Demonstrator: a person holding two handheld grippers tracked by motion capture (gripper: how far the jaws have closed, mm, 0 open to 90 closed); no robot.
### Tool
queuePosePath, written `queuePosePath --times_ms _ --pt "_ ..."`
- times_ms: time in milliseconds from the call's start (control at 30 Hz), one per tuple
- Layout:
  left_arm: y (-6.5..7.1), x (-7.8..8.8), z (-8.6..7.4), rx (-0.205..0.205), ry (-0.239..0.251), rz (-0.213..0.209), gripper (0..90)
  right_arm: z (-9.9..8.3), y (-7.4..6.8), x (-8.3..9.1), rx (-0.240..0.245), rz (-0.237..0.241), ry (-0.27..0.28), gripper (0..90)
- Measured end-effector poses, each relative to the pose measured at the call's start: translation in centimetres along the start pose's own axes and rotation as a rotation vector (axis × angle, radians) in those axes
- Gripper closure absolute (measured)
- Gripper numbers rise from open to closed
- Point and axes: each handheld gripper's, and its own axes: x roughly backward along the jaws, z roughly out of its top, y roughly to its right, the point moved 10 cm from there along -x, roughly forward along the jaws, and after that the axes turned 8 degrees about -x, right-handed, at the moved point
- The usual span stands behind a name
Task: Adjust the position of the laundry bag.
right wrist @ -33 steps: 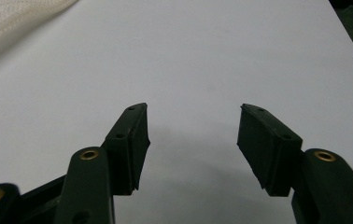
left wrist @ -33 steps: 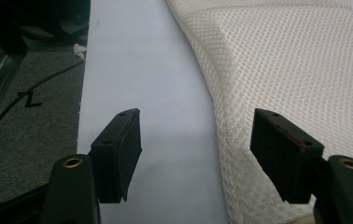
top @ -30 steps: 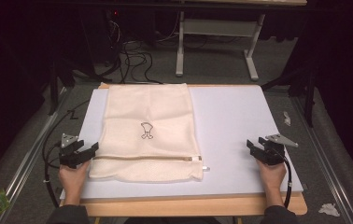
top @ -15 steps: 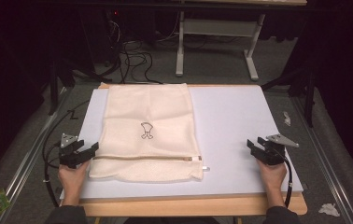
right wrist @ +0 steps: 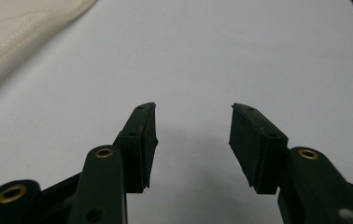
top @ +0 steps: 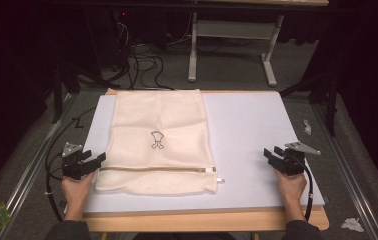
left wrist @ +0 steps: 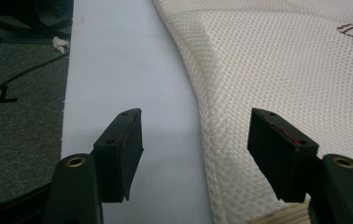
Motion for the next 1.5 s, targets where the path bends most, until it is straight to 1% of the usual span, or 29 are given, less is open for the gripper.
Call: queuePosePath --times_ms 100,133,167,200,233,267,300,333,367,467,500,533,600,633,667,700,733,800,900,967,1000,1033,1200,1333,1500 --pt "0.5 0.3 0.6 -0.02 0.003 -0.013 35.7 0.0 -1.3 -0.2 0.021 0.037 -0.021 51.0" --pt "0.7 0.3 0.7 -0.024 0.001 -0.017 35.7 0.1 -1.8 -0.2 0.039 0.049 -0.018 51.0" --pt "0.8 0.3 0.8 -0.031 -0.003 -0.019 35.5 0.2 -2.7 -0.3 0.045 0.064 -0.02 49.4" --pt "0.8 0.3 0.9 -0.033 -0.005 -0.018 35.5 0.2 -2.7 -0.3 0.045 0.064 -0.02 49.4" --pt "0.9 0.3 0.9 -0.036 -0.013 -0.022 35.3 0.3 -2.9 -0.3 0.053 0.059 -0.008 48.3" --pt "0.9 0.2 0.9 -0.037 -0.019 -0.02 34.6 0.5 -3.2 -0.3 0.059 0.068 0.002 48.5" --pt "1.0 0.1 0.8 -0.039 -0.025 -0.02 33.6 0.6 -3.5 -0.4 0.052 0.08 0.0 48.2" --pt "1.0 0.1 0.8 -0.043 -0.026 -0.009 32.4 0.6 -3.7 -0.5 0.045 0.091 -0.007 47.1" --pt "1.0 0.0 0.8 -0.051 -0.027 0.0 31.3 0.7 -3.9 -0.6 0.052 0.094 -0.011 45.9" --pt "1.4 -0.4 0.6 -0.044 -0.049 -0.014 29.0 0.6 -4.4 -0.9 0.056 0.099 -0.037 46.1" --pt "1.5 -0.5 0.6 -0.046 -0.053 -0.014 28.7 0.6 -4.4 -1.0 0.069 0.101 -0.036 46.3" --pt "1.6 -0.6 0.6 -0.046 -0.057 -0.018 28.7 0.6 -4.6 -1.0 0.052 0.106 -0.043 46.5" --pt "1.8 -0.8 0.5 -0.049 -0.068 -0.02 28.6 0.5 -4.8 -1.0 0.048 0.118 -0.048 46.9" --pt "1.9 -0.8 0.5 -0.054 -0.077 -0.021 28.2 0.3 -5.3 -1.0 0.03 0.137 -0.06 48.6" --pt "2.0 -0.7 0.6 -0.06 -0.078 -0.023 28.2 0.3 -5.3 -1.0 0.03 0.137 -0.06 48.6" --pt "2.2 -0.7 0.6 -0.066 -0.079 -0.023 28.6 0.1 -6.1 -0.9 0.034 0.165 -0.071 49.5" --pt "2.3 -0.6 0.6 -0.076 -0.084 -0.024 28.6 0.1 -6.1 -0.9 0.034 0.165 -0.071 49.5" --pt "2.4 -0.7 0.6 -0.076 -0.091 -0.026 28.4 0.0 -6.8 -0.9 0.05 0.179 -0.078 49.4" --pt "2.6 -0.7 0.7 -0.07 -0.09 -0.032 27.9 -0.1 -7.7 -1.1 0.046 0.204 -0.1 49.1" --pt "2.7 -0.8 0.7 -0.068 -0.098 -0.035 27.7 0.0 -8.1 -1.3 0.044 0.214 -0.101 48.7" --pt "2.6 -0.8 0.7 -0.064 -0.099 -0.033 28.2 0.0 -8.8 -1.4 0.053 0.227 -0.103 48.3" --pt "2.6 -0.7 0.8 -0.062 -0.096 -0.033 28.2 0.0 -8.8 -1.4 0.053 0.227 -0.103 48.3" --pt "2.8 -0.6 0.9 -0.07 -0.096 -0.03 29.2 -0.2 -10.7 -2.0 0.079 0.248 -0.138 47.4" --pt "3.0 -0.6 0.6 -0.071 -0.11 -0.038 29.4 -0.5 -12.0 -2.6 0.078 0.274 -0.159 47.3" --pt "3.0 -0.7 0.4 -0.068 -0.113 -0.036 30.0 -1.1 -13.4 -3.2 0.097 0.291 -0.197 47.3"
